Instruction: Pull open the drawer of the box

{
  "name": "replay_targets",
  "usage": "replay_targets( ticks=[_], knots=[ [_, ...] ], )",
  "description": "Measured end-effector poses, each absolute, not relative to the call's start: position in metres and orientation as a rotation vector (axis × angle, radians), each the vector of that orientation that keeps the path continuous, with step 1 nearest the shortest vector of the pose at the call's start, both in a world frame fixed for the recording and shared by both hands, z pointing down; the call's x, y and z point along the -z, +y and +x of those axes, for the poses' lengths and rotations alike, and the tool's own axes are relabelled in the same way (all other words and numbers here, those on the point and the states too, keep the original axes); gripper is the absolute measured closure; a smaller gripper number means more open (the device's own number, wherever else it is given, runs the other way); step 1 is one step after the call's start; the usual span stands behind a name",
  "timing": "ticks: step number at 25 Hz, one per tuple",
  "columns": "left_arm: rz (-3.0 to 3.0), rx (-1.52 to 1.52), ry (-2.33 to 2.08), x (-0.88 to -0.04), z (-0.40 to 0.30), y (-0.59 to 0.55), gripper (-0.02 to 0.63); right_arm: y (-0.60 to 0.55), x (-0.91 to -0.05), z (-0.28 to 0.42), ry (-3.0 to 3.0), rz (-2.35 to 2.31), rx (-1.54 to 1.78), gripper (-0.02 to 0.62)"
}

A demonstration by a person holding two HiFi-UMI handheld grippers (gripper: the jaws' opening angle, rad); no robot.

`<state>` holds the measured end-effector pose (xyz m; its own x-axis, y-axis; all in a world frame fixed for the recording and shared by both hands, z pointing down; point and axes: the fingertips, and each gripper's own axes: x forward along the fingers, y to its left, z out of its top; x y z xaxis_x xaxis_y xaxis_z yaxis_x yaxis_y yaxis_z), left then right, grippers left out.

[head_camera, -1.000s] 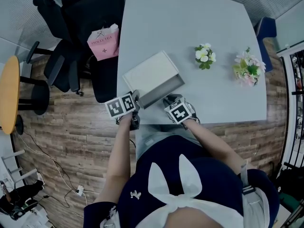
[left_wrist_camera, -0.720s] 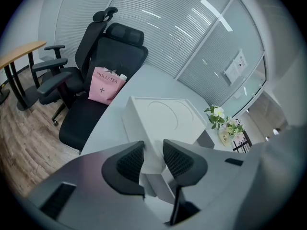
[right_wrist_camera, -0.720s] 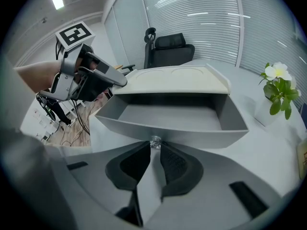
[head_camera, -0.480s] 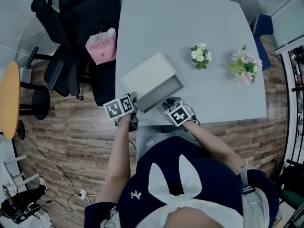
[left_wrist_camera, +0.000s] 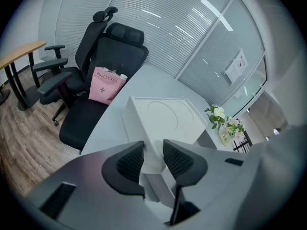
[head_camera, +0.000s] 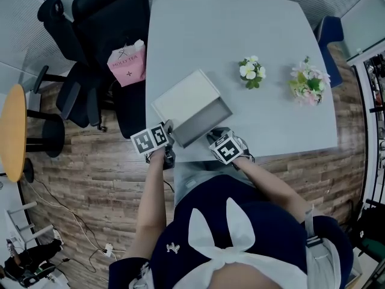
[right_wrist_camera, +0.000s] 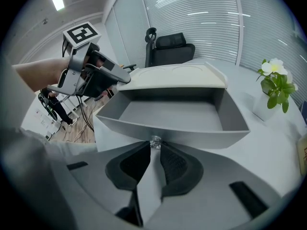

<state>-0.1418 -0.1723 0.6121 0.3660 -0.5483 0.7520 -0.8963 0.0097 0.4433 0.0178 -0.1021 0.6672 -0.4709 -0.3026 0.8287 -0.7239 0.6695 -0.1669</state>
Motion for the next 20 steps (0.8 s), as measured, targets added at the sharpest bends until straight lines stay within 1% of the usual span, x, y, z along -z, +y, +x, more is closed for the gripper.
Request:
replay_targets(
  ticks=[20],
  knots=[
    [1.673,-0.458,-1.288,-0.613,-0.14,-0.173,0.465,-0.074,-0.676,0.036,-2.041,0.75,-0.664,0.528]
  ],
)
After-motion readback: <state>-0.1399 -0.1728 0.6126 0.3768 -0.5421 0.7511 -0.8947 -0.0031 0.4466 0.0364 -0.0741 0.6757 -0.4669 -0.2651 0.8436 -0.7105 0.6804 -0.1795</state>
